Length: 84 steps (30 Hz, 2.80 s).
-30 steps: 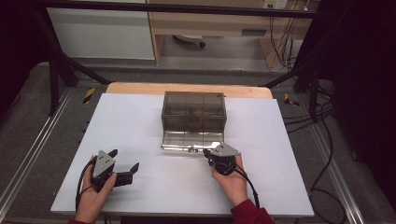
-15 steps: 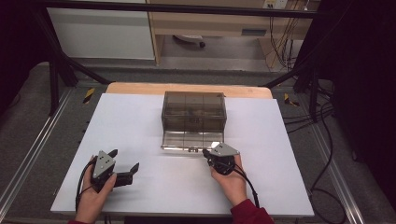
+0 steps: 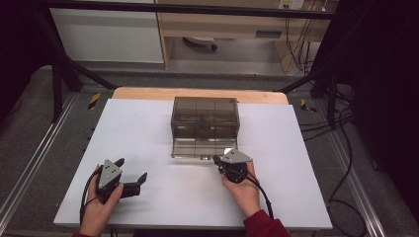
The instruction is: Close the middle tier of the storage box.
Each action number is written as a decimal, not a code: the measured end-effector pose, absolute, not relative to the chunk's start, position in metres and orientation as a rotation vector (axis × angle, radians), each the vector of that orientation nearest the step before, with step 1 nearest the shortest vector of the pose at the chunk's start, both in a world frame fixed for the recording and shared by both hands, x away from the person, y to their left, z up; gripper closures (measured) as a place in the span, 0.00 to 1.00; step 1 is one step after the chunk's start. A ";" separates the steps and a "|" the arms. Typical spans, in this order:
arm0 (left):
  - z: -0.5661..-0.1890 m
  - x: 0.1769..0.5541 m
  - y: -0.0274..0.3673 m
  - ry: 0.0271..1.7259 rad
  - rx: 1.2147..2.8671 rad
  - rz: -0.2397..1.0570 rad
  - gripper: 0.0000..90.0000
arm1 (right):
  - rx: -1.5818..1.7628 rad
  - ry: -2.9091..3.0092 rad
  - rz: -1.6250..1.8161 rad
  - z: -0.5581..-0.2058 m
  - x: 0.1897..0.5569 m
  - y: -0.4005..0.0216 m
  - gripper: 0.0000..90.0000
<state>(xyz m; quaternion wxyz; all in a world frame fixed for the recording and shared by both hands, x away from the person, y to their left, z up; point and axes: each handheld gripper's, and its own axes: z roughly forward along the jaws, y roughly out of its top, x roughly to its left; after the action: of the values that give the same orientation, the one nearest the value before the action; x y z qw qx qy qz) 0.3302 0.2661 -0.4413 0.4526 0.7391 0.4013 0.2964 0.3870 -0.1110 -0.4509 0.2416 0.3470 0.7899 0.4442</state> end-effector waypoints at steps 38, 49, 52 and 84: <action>-0.443 0.332 0.268 1.004 1.826 0.734 0.06 | 0.948 2.150 1.189 -0.445 0.407 -0.115 1.00; -0.443 0.331 0.269 1.000 1.823 0.737 0.06 | 0.939 2.153 1.179 -0.445 0.411 -0.115 1.00; -0.443 0.331 0.268 1.001 1.821 0.736 0.06 | 0.945 2.149 1.183 -0.444 0.411 -0.116 1.00; -0.444 0.332 0.268 1.012 1.823 0.734 0.06 | 0.972 2.139 1.222 -0.443 0.415 -0.120 1.00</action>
<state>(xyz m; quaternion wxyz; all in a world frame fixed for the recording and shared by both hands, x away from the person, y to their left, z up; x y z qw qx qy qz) 0.3323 0.2679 -0.4444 0.4489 0.7370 0.4091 0.2966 0.4153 -0.1199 -0.4435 0.2443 0.3559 0.7833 0.4474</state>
